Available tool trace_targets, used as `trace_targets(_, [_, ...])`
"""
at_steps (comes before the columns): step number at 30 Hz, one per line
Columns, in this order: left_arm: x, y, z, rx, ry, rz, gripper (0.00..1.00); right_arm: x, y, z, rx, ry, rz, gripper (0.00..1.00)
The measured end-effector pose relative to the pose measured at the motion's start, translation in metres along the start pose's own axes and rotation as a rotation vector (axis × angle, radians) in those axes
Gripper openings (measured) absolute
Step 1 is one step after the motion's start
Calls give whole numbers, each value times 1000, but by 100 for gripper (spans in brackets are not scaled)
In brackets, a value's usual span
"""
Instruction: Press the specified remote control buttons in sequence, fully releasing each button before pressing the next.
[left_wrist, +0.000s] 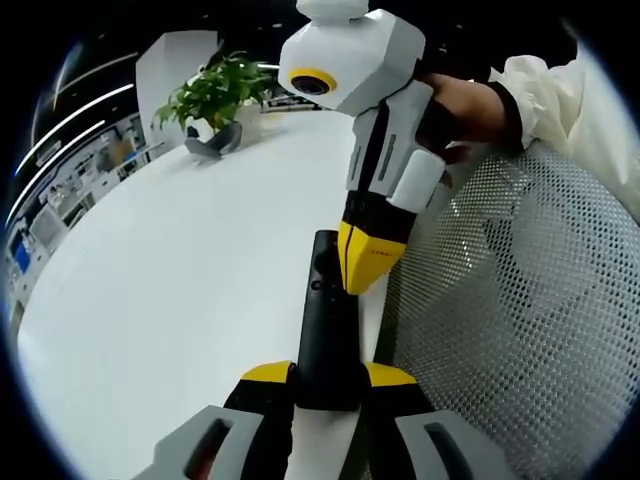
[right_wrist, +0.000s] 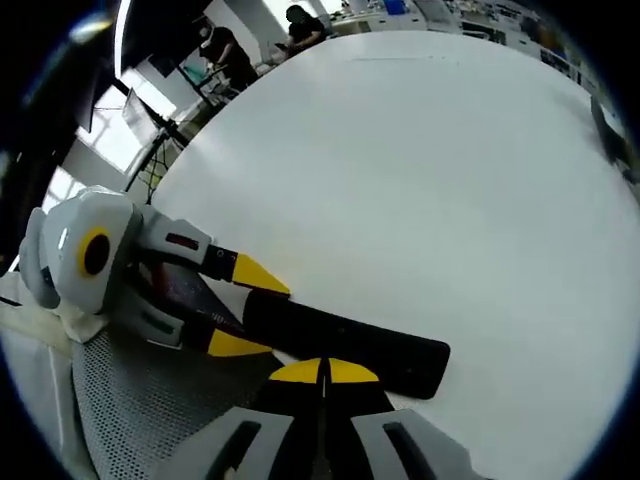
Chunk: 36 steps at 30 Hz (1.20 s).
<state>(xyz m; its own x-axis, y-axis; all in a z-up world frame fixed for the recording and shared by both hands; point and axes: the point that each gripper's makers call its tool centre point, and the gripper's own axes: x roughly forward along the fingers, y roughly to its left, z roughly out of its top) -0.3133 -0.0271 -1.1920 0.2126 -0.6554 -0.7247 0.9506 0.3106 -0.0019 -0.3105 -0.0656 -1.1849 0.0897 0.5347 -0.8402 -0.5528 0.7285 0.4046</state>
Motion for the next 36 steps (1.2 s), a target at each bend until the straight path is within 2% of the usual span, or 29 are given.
trace_targets(10, [3,-3,3,12,-10,-12,25,-8,5,18,25,-109,45,0])
trace_targets(19, [4,-4,4,15,-16,-17,25,2,8,14,10,-65,56,0])
trace_targets(36, [4,-4,4,19,-20,-19,25,6,7,14,-57,-68,34,0])
